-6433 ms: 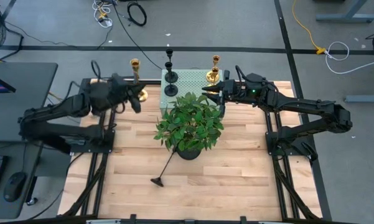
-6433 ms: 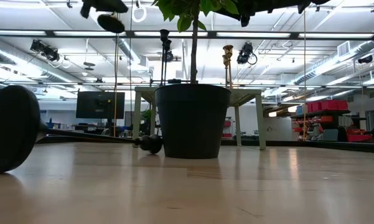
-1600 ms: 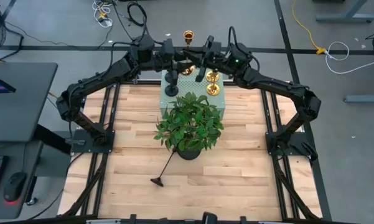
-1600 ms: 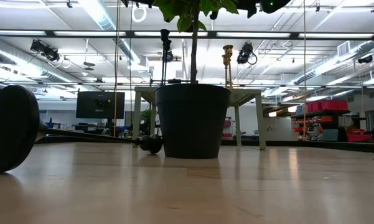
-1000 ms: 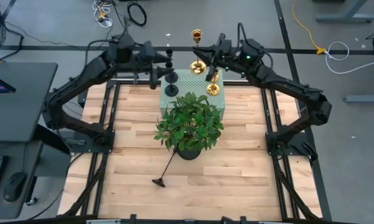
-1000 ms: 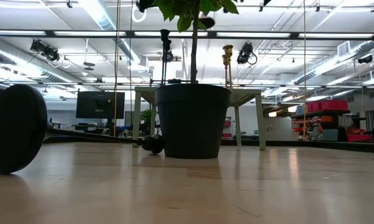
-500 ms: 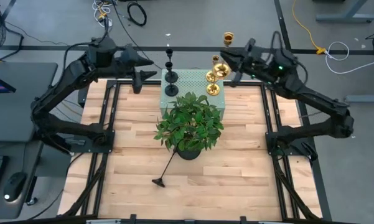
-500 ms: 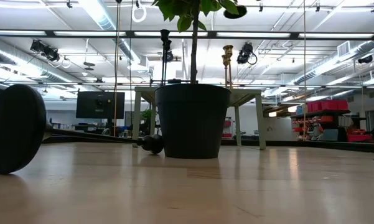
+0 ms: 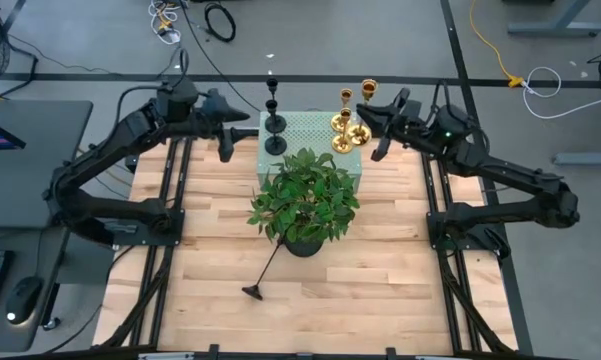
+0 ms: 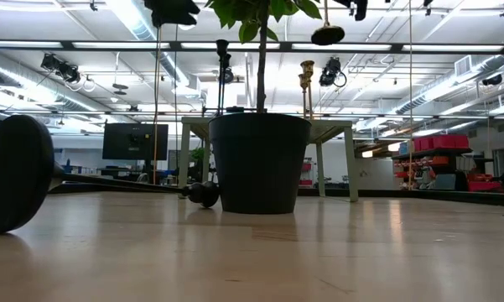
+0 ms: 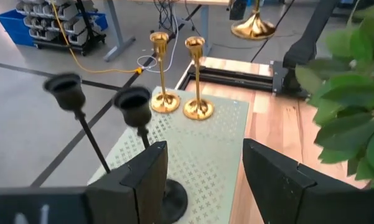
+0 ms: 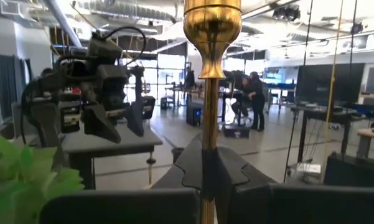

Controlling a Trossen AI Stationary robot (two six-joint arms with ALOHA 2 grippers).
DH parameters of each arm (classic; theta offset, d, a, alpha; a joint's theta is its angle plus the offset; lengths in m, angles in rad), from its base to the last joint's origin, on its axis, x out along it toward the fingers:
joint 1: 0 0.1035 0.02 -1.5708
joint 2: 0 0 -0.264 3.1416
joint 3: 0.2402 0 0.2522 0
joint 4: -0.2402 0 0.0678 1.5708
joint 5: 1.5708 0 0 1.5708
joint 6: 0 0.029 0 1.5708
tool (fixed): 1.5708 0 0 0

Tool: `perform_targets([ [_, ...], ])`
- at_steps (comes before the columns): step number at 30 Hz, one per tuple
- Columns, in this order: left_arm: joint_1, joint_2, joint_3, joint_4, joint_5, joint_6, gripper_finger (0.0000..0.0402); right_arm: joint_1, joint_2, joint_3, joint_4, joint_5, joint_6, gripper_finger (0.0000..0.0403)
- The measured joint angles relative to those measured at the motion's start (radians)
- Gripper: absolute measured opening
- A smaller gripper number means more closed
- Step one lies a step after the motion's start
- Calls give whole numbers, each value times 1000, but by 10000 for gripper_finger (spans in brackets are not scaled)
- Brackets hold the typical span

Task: Pick & Place candle stick holders
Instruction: Put the gold candle holder on the shelf aligned with the other gold candle holders

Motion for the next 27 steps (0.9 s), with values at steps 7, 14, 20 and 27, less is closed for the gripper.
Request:
perform_targets([
  [7,0,-32,-87,38,0,-2,209,24,-6,-72,44,29,2,5],
  [14,-2,-52,-122,52,2,-21,209,27,-7,-167,120,59,9,5],
  [20,-2,-54,-122,62,3,-22,209,27,-7,-269,238,65,37,5],
  [27,-3,-54,-122,75,3,-26,209,27,-7,-371,331,67,62,5],
])
